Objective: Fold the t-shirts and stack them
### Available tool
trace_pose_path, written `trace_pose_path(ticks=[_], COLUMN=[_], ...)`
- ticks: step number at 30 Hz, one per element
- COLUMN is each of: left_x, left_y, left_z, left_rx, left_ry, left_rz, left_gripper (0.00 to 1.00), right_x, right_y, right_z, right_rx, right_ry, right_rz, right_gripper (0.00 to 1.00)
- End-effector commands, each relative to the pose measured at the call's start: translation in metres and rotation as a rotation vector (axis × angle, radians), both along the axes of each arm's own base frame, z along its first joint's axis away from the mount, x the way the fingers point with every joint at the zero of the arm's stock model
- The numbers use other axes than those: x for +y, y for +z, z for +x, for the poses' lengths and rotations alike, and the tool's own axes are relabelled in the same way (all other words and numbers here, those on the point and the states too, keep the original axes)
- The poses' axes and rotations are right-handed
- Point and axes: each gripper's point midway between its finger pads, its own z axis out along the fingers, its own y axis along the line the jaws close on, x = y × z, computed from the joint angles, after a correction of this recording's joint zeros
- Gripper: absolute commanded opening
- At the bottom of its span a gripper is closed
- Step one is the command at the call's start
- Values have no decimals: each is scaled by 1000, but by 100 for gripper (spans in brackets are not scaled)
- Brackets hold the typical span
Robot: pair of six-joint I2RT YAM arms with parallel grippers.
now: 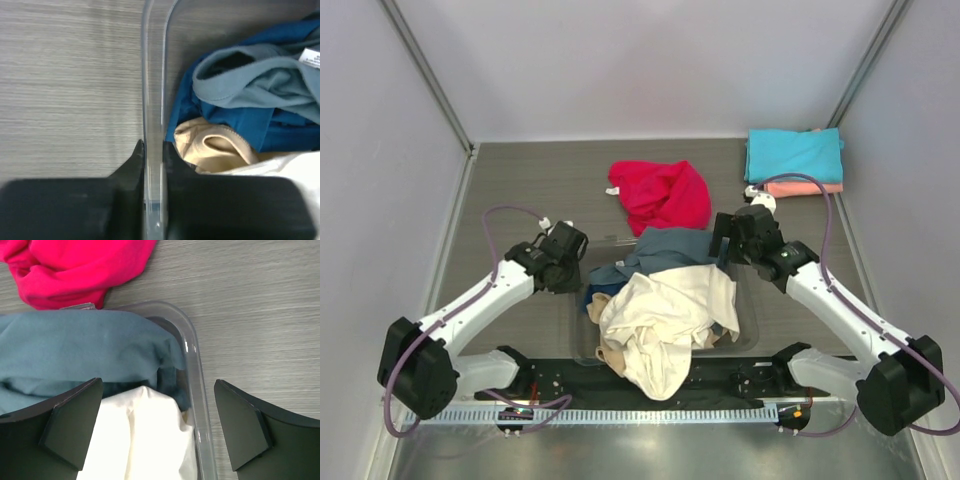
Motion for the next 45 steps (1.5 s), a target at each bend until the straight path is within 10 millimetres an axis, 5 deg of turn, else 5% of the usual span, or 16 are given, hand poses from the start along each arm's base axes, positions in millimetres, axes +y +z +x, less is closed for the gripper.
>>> trace_pose_path(ticks=[1, 6, 10, 16, 18, 19, 21, 28, 34, 41, 45], left_x=[14, 61, 133, 209, 212, 232, 238, 304, 339, 363, 380], left_y=[5, 43, 62, 72, 66, 64, 55, 29, 52, 37, 55], left_z=[14, 26, 28, 19, 21, 18, 21, 16, 26, 46, 72], left_rx=[-39, -104, -116, -135, -138, -161, -172, -305, -607, -664, -844], left_ry=[48, 143, 386, 729, 828, 934, 1050, 1536, 1697, 1871, 1886], left_rz=[80, 216, 242, 152, 35, -5, -130, -512, -586, -701, -653], left_gripper=[0, 0, 0, 0, 0, 0, 0, 0, 0, 0, 0], right_x=[10, 12, 14, 19, 20, 21, 25, 30, 30, 37, 45], right_y=[11, 18, 28, 32, 32, 31, 33, 38, 28, 12, 0], right_z=[-3, -9, -10, -11, -11, -10, -11, -16, -20, -13, -5], right_rx=[-40, -57, -81, -85, -81, -77, -74, -79, -57, -32, -10], right_ry=[-4, 6, 19, 43, 51, 55, 72, 109, 127, 162, 185], right_rz=[98, 136, 154, 172, 173, 173, 183, 207, 194, 177, 178], right_gripper=[99, 99, 99, 99, 99, 99, 99, 99, 99, 99, 99])
